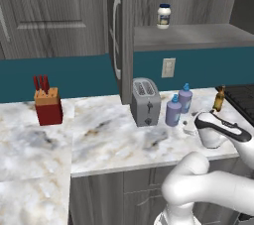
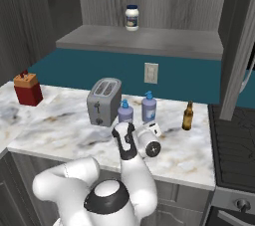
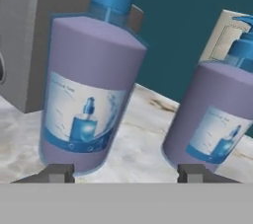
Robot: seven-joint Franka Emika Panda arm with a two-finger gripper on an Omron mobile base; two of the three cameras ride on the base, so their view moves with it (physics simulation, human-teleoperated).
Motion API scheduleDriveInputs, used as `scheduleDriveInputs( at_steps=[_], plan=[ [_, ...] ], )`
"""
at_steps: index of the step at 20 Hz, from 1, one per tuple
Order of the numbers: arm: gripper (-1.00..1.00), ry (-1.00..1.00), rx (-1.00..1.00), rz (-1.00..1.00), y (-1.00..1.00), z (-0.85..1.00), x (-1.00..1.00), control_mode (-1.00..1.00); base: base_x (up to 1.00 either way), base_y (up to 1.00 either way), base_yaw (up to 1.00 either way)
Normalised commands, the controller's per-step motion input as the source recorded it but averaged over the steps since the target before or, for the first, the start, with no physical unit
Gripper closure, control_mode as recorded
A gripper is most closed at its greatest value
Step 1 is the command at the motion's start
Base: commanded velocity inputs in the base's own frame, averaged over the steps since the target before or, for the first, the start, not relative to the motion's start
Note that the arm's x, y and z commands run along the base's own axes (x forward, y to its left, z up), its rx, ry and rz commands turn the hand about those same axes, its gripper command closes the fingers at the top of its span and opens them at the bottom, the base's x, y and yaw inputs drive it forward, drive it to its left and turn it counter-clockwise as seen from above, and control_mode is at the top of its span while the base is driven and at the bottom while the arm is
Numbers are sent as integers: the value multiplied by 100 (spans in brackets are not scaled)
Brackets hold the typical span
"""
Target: Pick the soap dispenser and soap dispenser from the cabinet and place them on the counter.
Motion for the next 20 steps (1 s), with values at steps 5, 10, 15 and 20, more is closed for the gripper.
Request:
scheduleDriveInputs(
  at_steps=[5,10,15,20],
  plan=[
    [-100,2,-11,0,-10,26,-14,-100,0,0,0],
    [-100,6,-12,0,-5,18,-8,-100,0,0,0],
    [-100,5,-10,0,-11,14,-9,-100,0,0,0],
    [-100,8,-10,0,-3,7,-5,-100,0,0,0]
  ],
)
